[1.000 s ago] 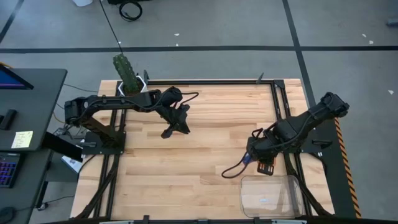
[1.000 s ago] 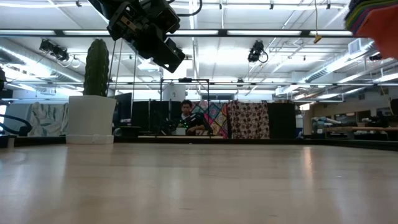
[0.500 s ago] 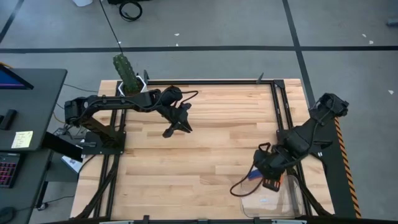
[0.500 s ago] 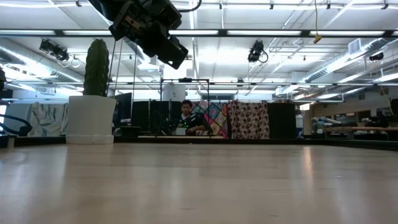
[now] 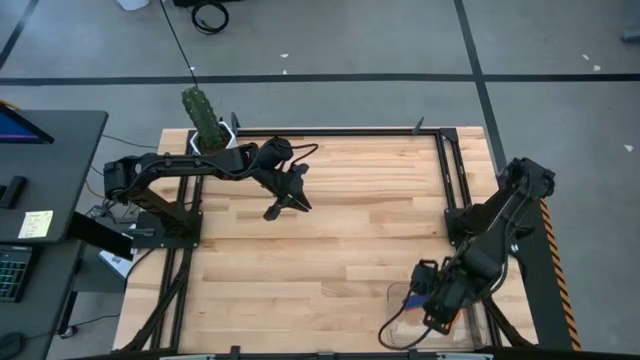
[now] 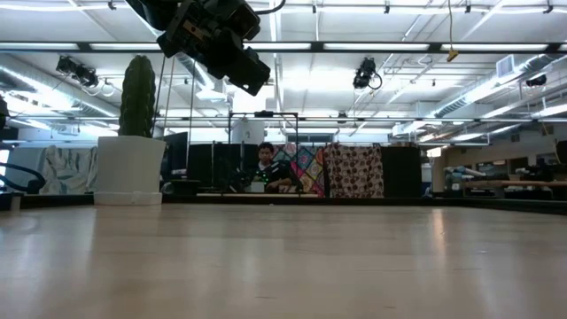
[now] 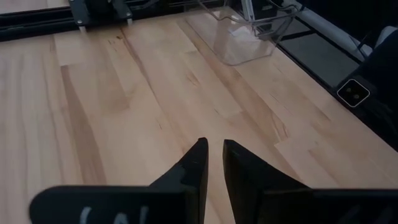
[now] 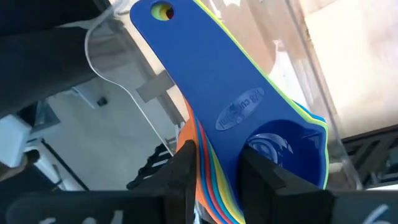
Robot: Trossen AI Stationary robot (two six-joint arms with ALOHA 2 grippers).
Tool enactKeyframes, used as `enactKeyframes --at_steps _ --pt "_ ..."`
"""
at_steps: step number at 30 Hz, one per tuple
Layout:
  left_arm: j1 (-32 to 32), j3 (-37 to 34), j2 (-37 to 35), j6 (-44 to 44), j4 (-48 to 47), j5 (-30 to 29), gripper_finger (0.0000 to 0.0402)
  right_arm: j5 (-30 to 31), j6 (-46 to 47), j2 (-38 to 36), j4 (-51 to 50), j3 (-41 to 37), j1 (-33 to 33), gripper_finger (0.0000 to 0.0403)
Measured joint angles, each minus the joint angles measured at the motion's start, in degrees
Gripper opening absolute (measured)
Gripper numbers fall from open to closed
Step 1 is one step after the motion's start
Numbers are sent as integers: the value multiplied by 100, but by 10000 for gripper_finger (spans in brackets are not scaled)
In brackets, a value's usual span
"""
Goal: Nest measuring cups in basket
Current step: Put the stacked measuring cups into the transparent bin
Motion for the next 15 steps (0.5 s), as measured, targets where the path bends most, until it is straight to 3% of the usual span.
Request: enactKeyframes --at_steps 15 --pt "1 0 1 -2 2 -45 52 -66 31 1207 286 0 203 92"
